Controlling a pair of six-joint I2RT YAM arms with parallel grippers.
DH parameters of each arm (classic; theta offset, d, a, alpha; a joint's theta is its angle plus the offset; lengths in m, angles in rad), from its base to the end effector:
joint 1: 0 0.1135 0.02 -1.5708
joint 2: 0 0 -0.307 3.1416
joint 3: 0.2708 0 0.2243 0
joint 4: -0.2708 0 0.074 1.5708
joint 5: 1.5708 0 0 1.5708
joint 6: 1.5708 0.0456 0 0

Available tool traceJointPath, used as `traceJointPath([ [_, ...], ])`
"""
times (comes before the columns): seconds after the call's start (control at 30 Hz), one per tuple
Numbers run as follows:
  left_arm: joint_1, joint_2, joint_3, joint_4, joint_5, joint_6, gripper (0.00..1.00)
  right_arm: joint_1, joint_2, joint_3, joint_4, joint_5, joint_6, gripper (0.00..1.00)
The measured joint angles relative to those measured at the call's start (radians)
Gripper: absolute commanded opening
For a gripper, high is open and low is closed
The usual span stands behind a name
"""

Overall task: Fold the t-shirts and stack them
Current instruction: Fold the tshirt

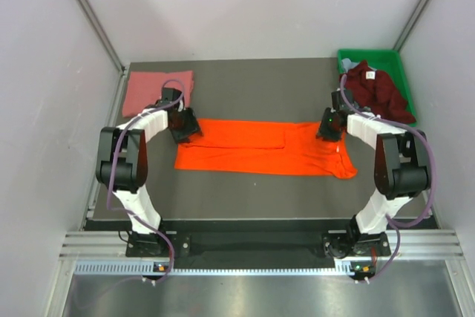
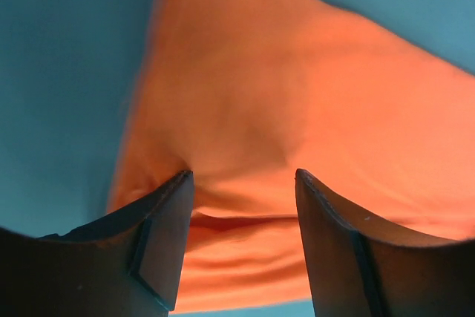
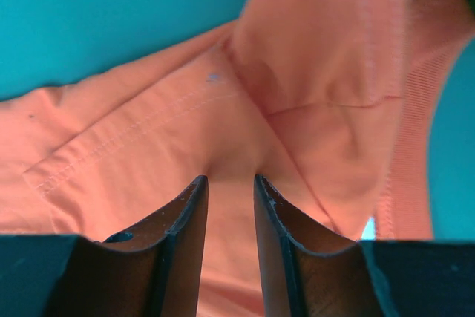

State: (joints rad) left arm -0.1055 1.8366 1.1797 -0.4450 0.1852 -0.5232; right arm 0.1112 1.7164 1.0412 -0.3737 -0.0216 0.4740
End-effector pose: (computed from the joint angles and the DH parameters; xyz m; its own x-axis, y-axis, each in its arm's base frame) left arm 0.3592 -0.0465 0.2193 -0.8615 -0.4026 -0.3094 -0.2819 0.8860 -0.3681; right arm 0.3282 0.0376 0.2253 -0.8221 0.3674 -0.4350 0.2850 0.9269 0.2442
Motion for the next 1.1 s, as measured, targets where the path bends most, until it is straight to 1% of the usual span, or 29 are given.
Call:
traceJointPath([
  [0.13,-0.002,-0.01,-0.007,-0.001,-0.094,-0.027,0.62,0.024,0.029,0.0,0.037,-0.023,-0.034,0.33],
  [0.43,-0.01,-0.047,-0.052,0.001,-0.233,-0.08,0.62,0.06,0.064,0.031,0.072,-0.064,-0.139,0.35],
  [0.57,-0.01,-0.097,-0.11,-0.001,-0.297,-0.103,0.62,0.074,0.09,0.06,0.077,-0.088,-0.162,0.35],
  [0.73,-0.003,-0.16,-0.18,-0.053,-0.385,-0.121,0.62,0.098,0.112,0.083,0.09,-0.118,-0.194,0.36],
  [0.9,0.003,-0.205,-0.231,-0.095,-0.416,-0.156,0.62,0.13,0.166,0.149,0.09,-0.142,-0.212,0.36],
  [1.03,0.005,-0.284,-0.287,-0.132,-0.425,-0.181,0.62,0.156,0.187,0.179,0.097,-0.145,-0.205,0.35],
  [1.1,0.005,-0.323,-0.291,-0.159,-0.435,-0.184,0.62,0.168,0.189,0.185,0.093,-0.143,-0.195,0.34],
])
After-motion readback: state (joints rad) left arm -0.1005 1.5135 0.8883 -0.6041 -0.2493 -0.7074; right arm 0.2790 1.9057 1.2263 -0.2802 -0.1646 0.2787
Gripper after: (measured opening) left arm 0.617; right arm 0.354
